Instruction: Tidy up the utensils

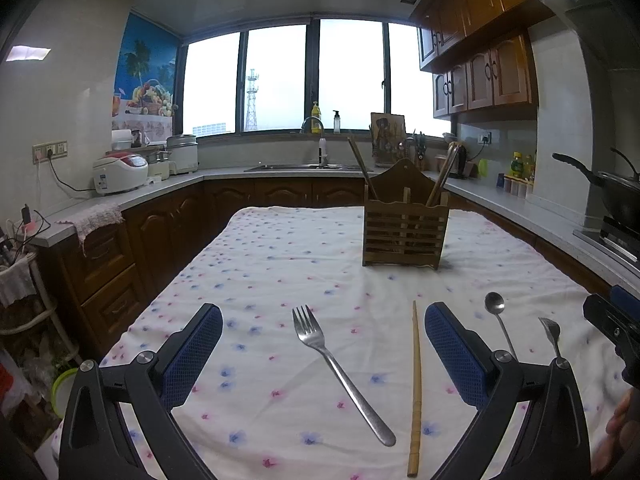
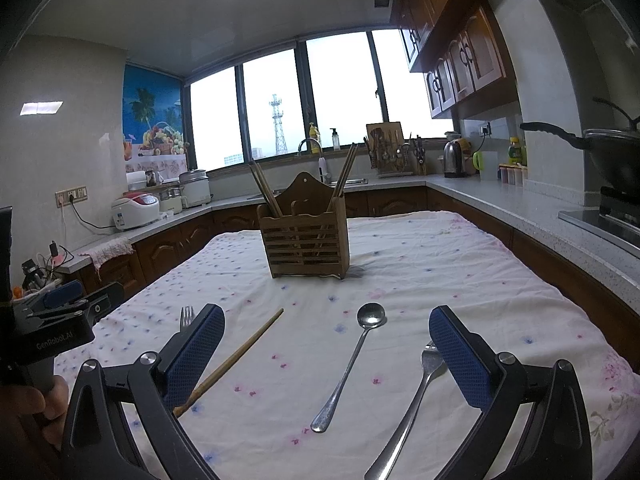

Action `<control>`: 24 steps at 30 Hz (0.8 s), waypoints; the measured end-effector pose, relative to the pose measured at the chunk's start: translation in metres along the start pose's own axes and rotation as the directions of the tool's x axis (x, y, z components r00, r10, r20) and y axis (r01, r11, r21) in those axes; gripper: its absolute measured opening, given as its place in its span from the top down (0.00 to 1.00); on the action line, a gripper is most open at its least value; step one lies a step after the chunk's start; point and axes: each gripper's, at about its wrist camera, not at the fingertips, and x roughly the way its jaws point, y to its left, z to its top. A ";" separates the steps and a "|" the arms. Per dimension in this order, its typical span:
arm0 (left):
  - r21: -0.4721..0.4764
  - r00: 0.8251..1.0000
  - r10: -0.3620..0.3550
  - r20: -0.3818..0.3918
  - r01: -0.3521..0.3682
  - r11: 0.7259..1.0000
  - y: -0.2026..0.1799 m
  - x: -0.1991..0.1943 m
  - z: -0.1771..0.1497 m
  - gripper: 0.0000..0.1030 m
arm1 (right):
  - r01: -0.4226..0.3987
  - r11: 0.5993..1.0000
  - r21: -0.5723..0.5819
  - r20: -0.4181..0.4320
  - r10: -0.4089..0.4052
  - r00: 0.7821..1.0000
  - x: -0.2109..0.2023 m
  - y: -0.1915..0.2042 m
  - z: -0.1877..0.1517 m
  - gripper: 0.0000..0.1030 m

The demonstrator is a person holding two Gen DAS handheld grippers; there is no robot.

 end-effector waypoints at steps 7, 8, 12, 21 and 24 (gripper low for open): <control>0.004 1.000 -0.002 -0.004 0.002 1.000 -0.002 0.001 0.001 0.01 | 0.001 1.000 0.001 0.001 -0.001 1.000 0.001 0.000 0.000 0.00; 0.003 1.000 -0.002 -0.003 0.002 1.000 -0.002 0.001 0.002 0.01 | 0.000 1.000 0.002 0.001 0.000 1.000 0.002 -0.001 0.001 0.00; 0.006 1.000 -0.004 -0.005 0.004 1.000 -0.004 0.003 0.003 0.01 | 0.001 1.000 0.004 -0.001 -0.001 1.000 0.002 0.000 0.000 0.00; 0.007 1.000 -0.004 -0.009 0.004 1.000 -0.005 0.004 0.004 0.01 | 0.004 1.000 0.018 -0.011 -0.004 1.000 0.004 -0.002 0.001 0.00; 0.007 1.000 -0.004 -0.013 0.004 1.000 -0.006 0.005 0.005 0.01 | 0.004 1.000 0.020 -0.014 -0.004 1.000 0.005 -0.001 0.001 0.00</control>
